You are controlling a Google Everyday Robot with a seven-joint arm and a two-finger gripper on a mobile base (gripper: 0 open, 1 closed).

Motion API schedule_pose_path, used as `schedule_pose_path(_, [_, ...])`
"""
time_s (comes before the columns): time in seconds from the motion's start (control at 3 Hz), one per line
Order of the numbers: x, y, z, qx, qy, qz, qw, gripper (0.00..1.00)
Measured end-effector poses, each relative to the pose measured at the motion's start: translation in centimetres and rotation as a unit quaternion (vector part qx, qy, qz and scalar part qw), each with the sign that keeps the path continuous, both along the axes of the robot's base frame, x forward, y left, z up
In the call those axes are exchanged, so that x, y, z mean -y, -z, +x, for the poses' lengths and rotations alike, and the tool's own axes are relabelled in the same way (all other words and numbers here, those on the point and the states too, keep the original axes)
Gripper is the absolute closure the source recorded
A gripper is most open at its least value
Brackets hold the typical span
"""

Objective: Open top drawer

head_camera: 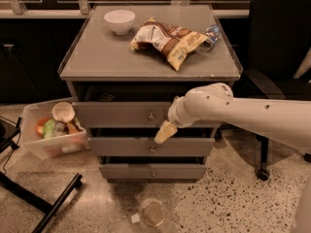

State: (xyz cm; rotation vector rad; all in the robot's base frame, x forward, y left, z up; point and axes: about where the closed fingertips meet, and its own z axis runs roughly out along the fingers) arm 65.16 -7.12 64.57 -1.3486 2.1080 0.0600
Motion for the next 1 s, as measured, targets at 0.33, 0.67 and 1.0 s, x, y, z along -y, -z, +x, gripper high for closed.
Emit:
schedule_pose_path(0.33, [0.3,-1.1,2.5,0.058,0.031,0.0,0.9979,0.0])
schedule_pose_path(0.67, [0.2,-0.7,3.8,0.064,0.049,0.015,0.9966,0.0])
schedule_pose_path(1.0, [0.1,1.6,3.7,0.024,0.047,0.031,0.9981,0.0])
